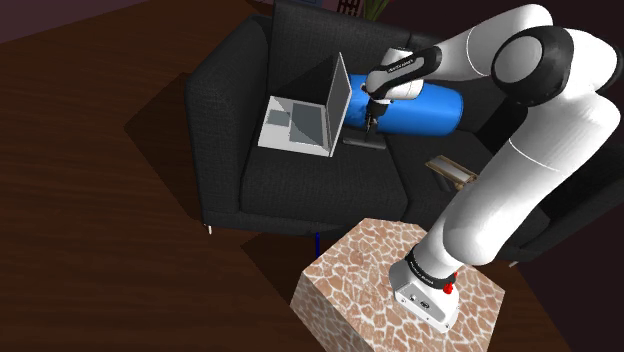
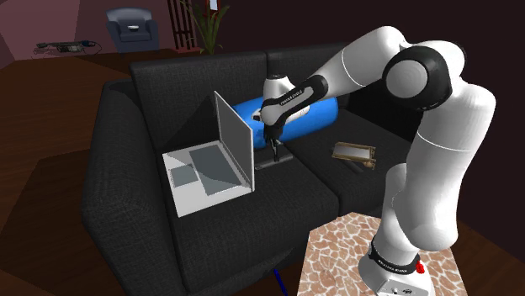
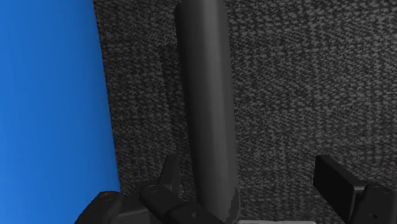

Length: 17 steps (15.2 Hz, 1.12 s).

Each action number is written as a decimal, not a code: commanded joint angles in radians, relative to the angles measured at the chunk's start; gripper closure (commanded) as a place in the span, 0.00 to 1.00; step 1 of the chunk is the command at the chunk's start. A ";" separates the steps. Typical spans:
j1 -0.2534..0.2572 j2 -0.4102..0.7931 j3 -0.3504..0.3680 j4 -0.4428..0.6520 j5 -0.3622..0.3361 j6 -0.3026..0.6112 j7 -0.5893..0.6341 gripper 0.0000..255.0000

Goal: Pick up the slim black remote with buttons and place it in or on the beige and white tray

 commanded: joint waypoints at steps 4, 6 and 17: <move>-0.012 0.104 0.003 0.009 0.085 0.110 -0.084 0.00; -0.017 0.129 0.008 0.005 0.109 0.134 -0.100 0.00; -0.020 0.152 0.015 0.012 0.130 0.144 -0.110 1.00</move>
